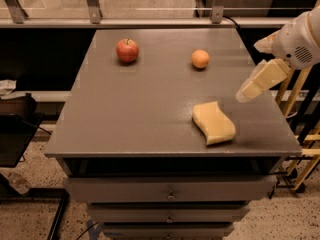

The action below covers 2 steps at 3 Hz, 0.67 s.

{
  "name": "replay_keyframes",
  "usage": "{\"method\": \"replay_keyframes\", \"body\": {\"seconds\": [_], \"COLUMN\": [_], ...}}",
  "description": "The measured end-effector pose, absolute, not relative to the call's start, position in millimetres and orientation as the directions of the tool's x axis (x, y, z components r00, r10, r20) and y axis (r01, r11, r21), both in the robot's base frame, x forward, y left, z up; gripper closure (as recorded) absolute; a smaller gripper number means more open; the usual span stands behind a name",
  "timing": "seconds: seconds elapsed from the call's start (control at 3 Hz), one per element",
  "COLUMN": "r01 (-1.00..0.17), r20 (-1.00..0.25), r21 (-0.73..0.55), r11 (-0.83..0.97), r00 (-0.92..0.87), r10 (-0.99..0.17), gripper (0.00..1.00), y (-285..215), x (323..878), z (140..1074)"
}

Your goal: Move orange near sponge

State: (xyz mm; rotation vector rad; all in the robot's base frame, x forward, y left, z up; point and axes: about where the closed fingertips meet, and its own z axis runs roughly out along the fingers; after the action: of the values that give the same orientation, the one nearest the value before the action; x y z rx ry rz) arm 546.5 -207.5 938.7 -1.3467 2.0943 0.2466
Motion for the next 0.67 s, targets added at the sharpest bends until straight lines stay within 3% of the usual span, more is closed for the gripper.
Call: {"method": "replay_keyframes", "body": {"seconds": [0.33, 0.67], "r01": [-0.84, -0.827], "r20": [-0.67, -0.683], "r21": [-0.174, -0.19], "r11": [0.514, 0.53], "r00": [-0.281, -0.276], "r10": [-0.687, -0.676], "gripper": [0.0, 0.0], "y": [-200, -200], "x": [595, 606], "z": [918, 917]}}
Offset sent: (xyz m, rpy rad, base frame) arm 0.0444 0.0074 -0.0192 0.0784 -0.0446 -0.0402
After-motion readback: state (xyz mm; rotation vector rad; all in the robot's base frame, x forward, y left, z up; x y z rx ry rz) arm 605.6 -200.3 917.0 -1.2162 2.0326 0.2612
